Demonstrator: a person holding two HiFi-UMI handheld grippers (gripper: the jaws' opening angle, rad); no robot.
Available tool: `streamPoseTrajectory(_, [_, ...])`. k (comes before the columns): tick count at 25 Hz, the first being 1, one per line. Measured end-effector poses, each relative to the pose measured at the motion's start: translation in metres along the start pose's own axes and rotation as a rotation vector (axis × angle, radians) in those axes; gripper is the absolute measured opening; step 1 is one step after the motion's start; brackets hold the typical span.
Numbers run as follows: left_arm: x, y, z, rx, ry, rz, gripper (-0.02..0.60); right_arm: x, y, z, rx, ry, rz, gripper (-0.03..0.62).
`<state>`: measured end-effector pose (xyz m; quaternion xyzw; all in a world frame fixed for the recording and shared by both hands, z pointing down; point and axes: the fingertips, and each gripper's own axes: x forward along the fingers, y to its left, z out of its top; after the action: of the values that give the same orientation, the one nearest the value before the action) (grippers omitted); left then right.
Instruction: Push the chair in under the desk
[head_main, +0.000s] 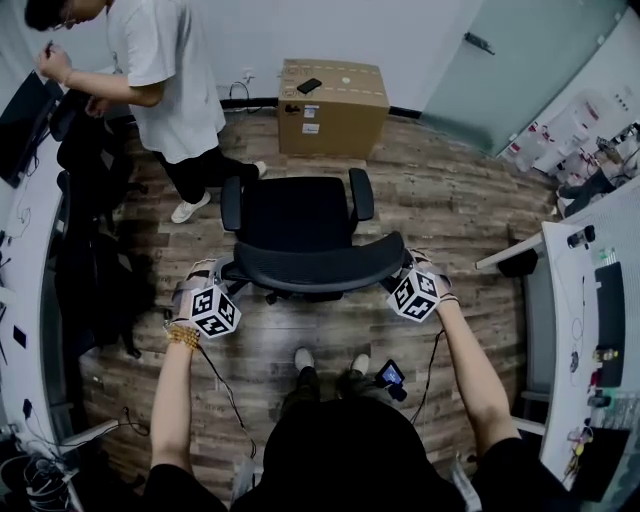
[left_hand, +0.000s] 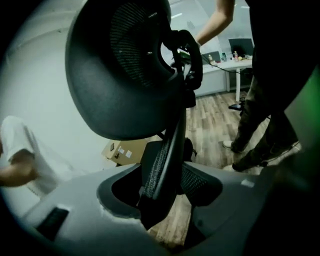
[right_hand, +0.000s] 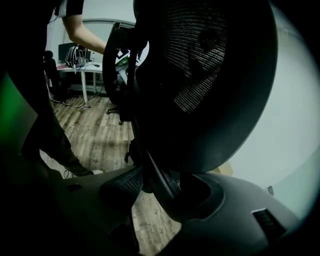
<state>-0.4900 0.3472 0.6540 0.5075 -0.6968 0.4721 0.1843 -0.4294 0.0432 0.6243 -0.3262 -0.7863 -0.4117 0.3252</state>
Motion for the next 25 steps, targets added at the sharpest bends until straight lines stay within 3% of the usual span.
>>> streamPoseTrajectory(3, [0.008, -0.007, 0.001, 0.119, 0.074, -0.048, 0.190, 0.001, -0.004, -0.004, 0.002, 0.026, 0.012, 0.232])
streamPoseTrajectory(6, [0.013, -0.020, 0.010, 0.217, 0.080, -0.053, 0.118, 0.001, -0.006, -0.013, 0.005, 0.061, 0.030, 0.233])
streamPoseTrajectory(11, [0.016, -0.029, 0.021, 0.215, 0.072, 0.010, 0.114, -0.003, -0.006, -0.025, -0.001, 0.105, 0.092, 0.224])
streamPoseTrajectory(19, [0.019, -0.039, 0.022, 0.220, 0.162, 0.019, 0.099, -0.009, 0.000, -0.032, 0.039, 0.130, 0.058, 0.233])
streamPoseTrajectory(25, [0.016, -0.062, 0.039, 0.219, 0.137, 0.036, 0.089, -0.019, 0.008, -0.048, 0.022, 0.126, 0.054, 0.236])
